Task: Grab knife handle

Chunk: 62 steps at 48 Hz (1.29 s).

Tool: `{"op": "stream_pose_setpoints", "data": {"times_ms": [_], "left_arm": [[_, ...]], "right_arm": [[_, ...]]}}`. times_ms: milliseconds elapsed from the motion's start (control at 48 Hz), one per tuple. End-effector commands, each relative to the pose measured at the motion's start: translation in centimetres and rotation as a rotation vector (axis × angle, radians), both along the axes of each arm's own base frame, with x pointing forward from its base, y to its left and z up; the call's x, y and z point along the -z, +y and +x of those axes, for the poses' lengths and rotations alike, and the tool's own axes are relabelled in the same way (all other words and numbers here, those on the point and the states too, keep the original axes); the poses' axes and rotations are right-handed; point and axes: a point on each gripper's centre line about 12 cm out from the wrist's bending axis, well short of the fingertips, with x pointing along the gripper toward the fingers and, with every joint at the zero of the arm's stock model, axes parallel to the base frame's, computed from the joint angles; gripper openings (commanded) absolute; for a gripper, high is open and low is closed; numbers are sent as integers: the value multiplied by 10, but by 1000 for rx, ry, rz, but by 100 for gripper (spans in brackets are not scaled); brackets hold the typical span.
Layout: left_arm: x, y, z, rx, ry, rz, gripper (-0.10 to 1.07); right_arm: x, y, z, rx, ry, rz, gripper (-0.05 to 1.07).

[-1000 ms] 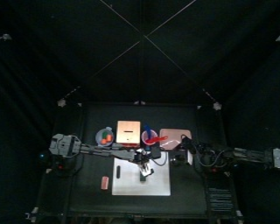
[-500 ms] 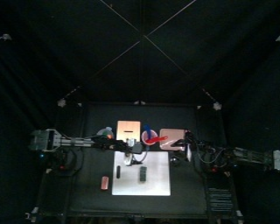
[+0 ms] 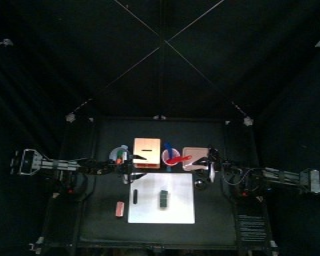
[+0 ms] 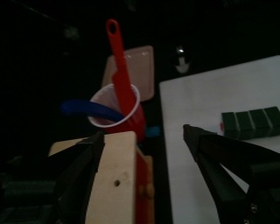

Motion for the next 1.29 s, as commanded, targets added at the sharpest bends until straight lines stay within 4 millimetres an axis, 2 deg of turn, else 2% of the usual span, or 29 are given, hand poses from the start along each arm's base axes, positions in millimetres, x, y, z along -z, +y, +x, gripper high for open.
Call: {"op": "stream_pose_setpoints", "data": {"times_ms": [0,104,312,417,688,1042,1271], "left_arm": [[-5,-5,-1,-6,-38,-56,103],[-4,-9,-2,-11,-64,-146,103],[-5,-19,-2,88,-121,-139,103],[-1,-15,-5,101,-154,-165,103],[11,-6,-1,148,-106,-208,103],[11,-4,1,158,-107,-200,103],[11,-2,1,144,-101,-207,103]], "right_arm": [[-7,-2,3,8,-21,-2,84],[-3,-1,2,9,-14,4,84],[1,-2,4,11,0,14,84],[3,-2,5,11,10,20,84],[5,-2,5,12,14,24,84],[11,-1,3,10,31,20,84],[5,-3,4,12,20,12,84]]}}
